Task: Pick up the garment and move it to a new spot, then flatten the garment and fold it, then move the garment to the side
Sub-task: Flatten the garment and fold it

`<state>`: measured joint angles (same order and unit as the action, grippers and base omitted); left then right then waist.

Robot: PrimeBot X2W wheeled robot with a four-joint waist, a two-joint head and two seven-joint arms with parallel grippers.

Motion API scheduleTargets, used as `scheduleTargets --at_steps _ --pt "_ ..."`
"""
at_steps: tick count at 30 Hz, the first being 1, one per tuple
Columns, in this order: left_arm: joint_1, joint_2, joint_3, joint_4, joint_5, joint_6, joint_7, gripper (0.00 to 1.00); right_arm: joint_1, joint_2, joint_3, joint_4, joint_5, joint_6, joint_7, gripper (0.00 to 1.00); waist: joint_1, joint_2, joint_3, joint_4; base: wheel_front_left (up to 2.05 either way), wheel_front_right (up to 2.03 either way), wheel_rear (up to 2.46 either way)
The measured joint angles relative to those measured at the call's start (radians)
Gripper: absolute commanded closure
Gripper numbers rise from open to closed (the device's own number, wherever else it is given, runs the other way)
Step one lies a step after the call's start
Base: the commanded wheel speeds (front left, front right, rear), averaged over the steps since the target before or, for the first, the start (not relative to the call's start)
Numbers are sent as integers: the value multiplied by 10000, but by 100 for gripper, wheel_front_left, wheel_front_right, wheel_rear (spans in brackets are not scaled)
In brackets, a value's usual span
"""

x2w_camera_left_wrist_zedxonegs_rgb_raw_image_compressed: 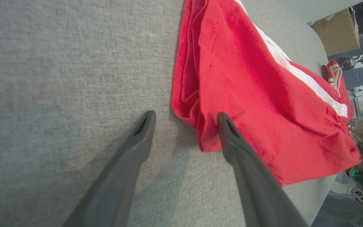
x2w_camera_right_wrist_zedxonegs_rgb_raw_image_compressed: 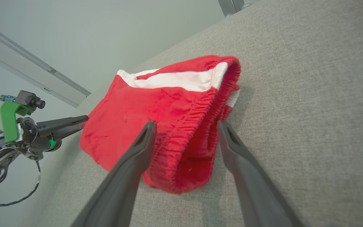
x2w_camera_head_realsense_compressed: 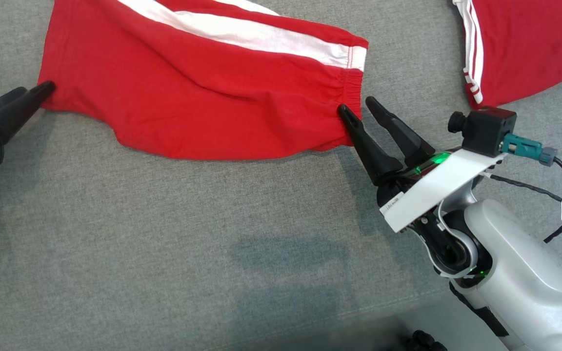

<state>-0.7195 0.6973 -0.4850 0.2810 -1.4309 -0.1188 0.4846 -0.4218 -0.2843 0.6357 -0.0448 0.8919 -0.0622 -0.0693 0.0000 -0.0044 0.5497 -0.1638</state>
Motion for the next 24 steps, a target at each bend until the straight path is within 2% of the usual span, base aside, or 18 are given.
scheduleTargets --at_steps 20,21,22,23,24 --pt "-380 42 -73 -426 -491 0 1058 0 -175 56 -46 56 -10 -21 82 0 0 0 259 -398 0 0 0" --pt "-394 42 -79 -441 -493 -2 1108 17 -180 52 -58 84 -10 -25 84 0 0 0 261 -412 0 0 0" --pt "-394 42 -90 -458 -493 -2 1150 71 -180 50 -65 109 -10 -25 84 0 0 0 263 -425 0 0 0" --pt "-394 40 -92 -464 -493 -2 1170 100 -183 52 -65 132 -10 -25 86 0 0 0 264 -437 0 0 0" --pt "-394 40 -86 -466 -510 0 1175 100 -187 54 -65 163 -4 -25 88 0 0 0 263 -447 0 0 0"
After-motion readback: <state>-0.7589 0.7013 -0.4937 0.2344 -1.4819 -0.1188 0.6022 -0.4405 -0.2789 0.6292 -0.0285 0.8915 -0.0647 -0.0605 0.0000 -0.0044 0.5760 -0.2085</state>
